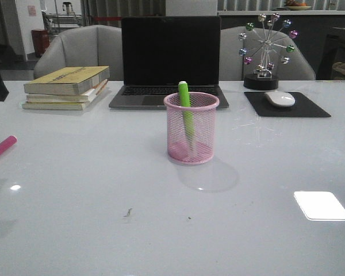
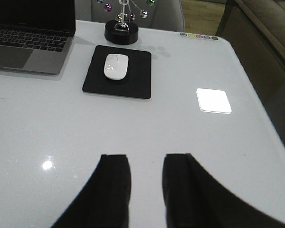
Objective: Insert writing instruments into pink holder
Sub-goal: 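Lower the left gripper onto the pink marker and close on it, then lift the pink marker upright with the left gripper over the holder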
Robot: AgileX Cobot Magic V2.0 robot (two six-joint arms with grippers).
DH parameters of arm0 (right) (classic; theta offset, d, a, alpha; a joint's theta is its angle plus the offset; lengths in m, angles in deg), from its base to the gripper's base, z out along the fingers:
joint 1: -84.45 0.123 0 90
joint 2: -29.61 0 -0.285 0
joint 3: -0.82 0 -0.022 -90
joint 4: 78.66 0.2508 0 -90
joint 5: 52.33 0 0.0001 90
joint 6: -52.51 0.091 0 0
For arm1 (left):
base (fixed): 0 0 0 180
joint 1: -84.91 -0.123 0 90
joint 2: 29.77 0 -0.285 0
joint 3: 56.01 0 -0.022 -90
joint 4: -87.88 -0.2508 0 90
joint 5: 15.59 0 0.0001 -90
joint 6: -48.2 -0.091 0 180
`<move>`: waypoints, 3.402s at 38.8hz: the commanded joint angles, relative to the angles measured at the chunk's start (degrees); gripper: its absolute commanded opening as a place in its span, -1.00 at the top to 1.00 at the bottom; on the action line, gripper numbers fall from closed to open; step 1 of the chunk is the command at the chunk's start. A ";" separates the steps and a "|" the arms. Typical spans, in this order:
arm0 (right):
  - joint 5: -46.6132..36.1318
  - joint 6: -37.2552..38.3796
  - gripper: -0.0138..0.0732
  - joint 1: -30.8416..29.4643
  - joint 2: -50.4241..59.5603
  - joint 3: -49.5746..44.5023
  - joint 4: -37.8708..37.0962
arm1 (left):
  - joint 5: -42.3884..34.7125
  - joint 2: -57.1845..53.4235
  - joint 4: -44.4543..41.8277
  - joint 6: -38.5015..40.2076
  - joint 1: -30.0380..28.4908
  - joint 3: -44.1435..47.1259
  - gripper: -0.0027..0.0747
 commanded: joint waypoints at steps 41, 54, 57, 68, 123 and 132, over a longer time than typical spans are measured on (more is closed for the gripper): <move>-4.46 -0.15 -0.05 -0.31 0.41 1.64 -0.47 | -1.27 9.24 0.23 -0.11 0.19 -2.01 0.09; -4.46 -0.15 -0.05 -0.31 0.41 1.64 -0.47 | 0.04 11.88 0.23 -0.11 0.19 -2.01 0.10; -4.46 -0.15 -0.05 -0.31 0.41 1.64 -0.47 | 0.80 12.24 0.23 -0.11 0.19 -2.01 0.14; -4.46 -0.15 -0.05 -0.31 0.41 1.64 -0.47 | 5.24 12.25 0.23 -0.11 0.19 -2.01 0.69; -4.46 -0.15 -0.05 -0.31 0.41 1.64 -0.47 | -36.50 -3.72 19.73 -11.57 28.28 -10.14 0.68; -4.46 -0.15 -0.05 -0.31 0.41 1.64 -0.47 | -55.86 -3.60 19.29 -11.57 36.04 -5.65 0.68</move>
